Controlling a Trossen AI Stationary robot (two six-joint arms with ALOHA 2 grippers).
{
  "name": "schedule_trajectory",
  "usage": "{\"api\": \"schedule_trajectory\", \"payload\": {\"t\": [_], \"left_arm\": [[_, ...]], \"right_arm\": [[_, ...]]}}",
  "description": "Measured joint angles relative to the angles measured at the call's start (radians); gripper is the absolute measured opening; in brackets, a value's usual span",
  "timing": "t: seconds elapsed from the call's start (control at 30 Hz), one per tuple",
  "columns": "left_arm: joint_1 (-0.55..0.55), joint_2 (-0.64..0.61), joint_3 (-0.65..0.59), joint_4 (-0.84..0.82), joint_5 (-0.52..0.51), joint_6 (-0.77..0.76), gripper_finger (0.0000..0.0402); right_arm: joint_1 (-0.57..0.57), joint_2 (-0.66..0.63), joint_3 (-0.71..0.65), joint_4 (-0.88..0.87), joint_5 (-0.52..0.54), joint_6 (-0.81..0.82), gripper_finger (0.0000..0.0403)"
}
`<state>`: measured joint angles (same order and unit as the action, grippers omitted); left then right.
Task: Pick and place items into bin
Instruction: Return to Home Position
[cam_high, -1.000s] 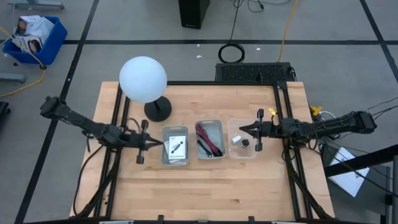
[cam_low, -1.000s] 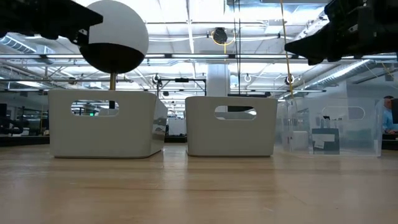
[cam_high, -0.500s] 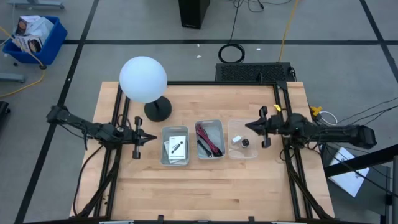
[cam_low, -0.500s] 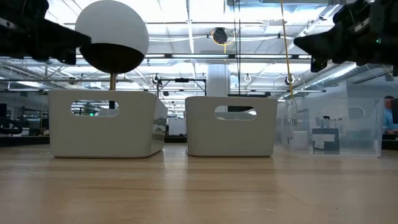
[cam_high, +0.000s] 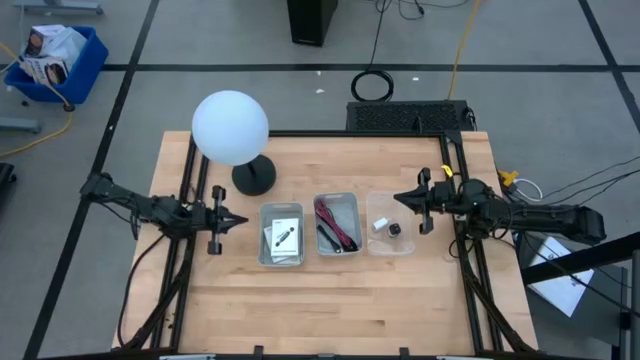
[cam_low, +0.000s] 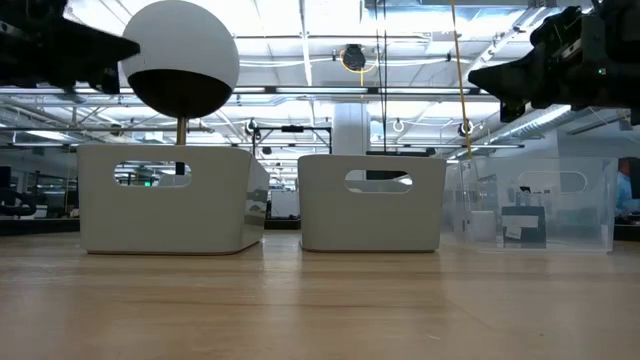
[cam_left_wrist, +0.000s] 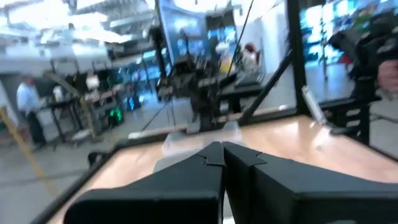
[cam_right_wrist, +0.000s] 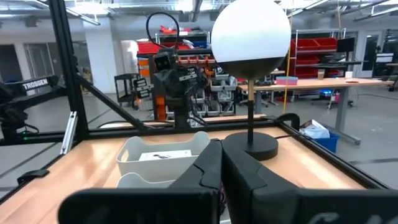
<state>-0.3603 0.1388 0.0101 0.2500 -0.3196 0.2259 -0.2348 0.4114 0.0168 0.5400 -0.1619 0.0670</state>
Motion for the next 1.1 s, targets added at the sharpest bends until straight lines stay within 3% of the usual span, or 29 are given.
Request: {"api": "schedule_trajectory", "payload": {"t": [0.33, 0.5, 0.83, 1.1], "left_arm": [[0.004, -0.053, 0.000, 0.067, 0.015, 0.117, 0.0000], [0.076, -0.062, 0.000, 0.064, 0.031, 0.162, 0.0000], [0.322, -0.062, 0.000, 0.007, 0.304, 0.039, 0.0000], [0.359, -0.062, 0.000, -0.118, 0.306, -0.010, 0.0000]], "right_arm": [[0.000, 0.000, -0.001, 0.012, -0.026, 0.000, 0.0000], [-0.001, 0.000, -0.001, 0.033, -0.023, -0.012, 0.0000], [-0.001, 0.003, -0.002, 0.029, -0.021, -0.008, 0.0000], [-0.002, 0.003, -0.002, -0.008, 0.009, -0.003, 0.0000]]}}
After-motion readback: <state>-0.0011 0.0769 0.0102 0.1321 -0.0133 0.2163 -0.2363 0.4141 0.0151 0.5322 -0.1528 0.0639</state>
